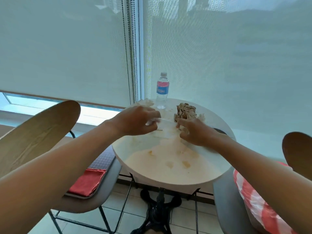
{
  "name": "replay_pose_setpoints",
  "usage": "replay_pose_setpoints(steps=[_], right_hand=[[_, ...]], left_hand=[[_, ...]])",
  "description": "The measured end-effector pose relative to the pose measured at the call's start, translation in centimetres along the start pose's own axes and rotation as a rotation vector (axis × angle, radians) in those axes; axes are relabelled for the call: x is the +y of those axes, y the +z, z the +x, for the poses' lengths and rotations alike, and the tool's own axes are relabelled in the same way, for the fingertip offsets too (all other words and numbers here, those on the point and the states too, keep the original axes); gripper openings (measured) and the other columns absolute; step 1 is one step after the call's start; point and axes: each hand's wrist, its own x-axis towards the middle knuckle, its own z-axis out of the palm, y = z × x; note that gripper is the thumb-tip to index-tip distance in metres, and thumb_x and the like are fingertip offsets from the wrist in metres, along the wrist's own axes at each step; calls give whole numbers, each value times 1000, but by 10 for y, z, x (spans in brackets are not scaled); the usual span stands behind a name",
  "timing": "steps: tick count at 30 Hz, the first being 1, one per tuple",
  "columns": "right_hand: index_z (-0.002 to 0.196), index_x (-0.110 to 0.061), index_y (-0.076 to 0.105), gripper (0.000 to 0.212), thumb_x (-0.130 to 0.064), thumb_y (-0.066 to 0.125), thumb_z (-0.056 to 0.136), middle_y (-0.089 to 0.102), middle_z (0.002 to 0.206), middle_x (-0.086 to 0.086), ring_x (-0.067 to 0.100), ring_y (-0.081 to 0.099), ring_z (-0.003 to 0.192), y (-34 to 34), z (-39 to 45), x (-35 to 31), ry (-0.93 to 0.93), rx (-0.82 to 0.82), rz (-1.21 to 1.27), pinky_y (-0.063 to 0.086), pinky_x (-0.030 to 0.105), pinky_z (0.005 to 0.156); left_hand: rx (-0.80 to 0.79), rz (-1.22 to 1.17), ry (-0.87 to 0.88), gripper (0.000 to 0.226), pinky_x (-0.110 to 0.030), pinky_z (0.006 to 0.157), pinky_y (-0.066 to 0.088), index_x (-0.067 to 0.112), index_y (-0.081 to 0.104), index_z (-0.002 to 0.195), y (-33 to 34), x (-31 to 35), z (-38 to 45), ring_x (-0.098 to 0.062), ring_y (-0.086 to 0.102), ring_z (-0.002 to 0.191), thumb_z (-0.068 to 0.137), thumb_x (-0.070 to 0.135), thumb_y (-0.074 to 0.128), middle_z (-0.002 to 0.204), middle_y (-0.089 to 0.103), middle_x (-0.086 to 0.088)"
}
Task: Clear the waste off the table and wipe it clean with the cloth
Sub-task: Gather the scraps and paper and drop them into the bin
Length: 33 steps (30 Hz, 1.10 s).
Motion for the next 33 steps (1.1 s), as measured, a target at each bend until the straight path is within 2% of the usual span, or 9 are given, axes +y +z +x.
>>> replay_pose_setpoints(steps=[5,7,9,12,18,21,27,30,33], right_hand=[[110,-22,63,23,-15,61,88,63,93,2,17,55,78,-11,1,-5,23,45,88,42,26,71],[110,-23,63,23,-16,62,89,64,97,2,17,57,83,-17,0,-8,0,68,80,44,22,72],[107,-24,64,20,-16,63,89,65,102,3,20,58,92,-23,0,-10,-36,93,83,46,30,81],[108,-21,65,16,-19,63,92,65,104,1,17,56,91,-38,-1,-14,-46,136,93,40,27,78],[111,-32,61,22,-23,63,92,60,101,-2,19,58,89,-71,-13,-13,71,170,43,50,37,80],[111,-30,60,23,-21,62,91,60,98,2,21,57,86,-84,-25,-10,122,181,17,51,40,80],[111,-27,60,25,-16,61,88,60,98,5,24,61,82,-98,-79,6,302,247,-38,49,29,71],[108,-32,59,24,-18,59,88,60,97,2,21,64,73,-104,-116,21,419,246,-27,55,34,68],[107,-32,60,23,-18,60,88,61,97,2,20,67,73,-108,-160,46,529,248,-30,52,24,63]], left_hand=[[54,-5,-20,10,-32,59,54,16,68,95,-14,0,3,-15,56,62,87,19,62,81,66,4],[72,5,-9,12,-35,59,56,16,66,98,-18,-2,6,-17,60,62,89,21,60,84,67,4],[92,17,5,14,-37,60,57,15,66,100,-23,-4,9,-19,62,64,90,22,59,85,68,3],[136,37,38,16,-38,60,57,13,66,102,-32,-4,15,-21,64,65,91,20,58,87,70,0],[209,76,132,23,-40,62,60,10,69,112,-41,-3,33,-25,70,71,92,13,58,99,74,-4],[242,81,201,23,-41,60,62,7,69,114,-40,1,44,-27,72,71,93,9,61,102,74,-8],[226,-16,333,24,-41,64,61,9,67,116,-15,25,83,-24,71,77,95,12,57,106,72,-7],[229,-79,392,23,-43,64,60,8,68,114,5,50,104,-28,72,79,93,10,58,108,72,-7],[216,-113,435,25,-43,64,60,12,68,116,27,84,125,-29,71,81,93,13,56,110,72,-4]])
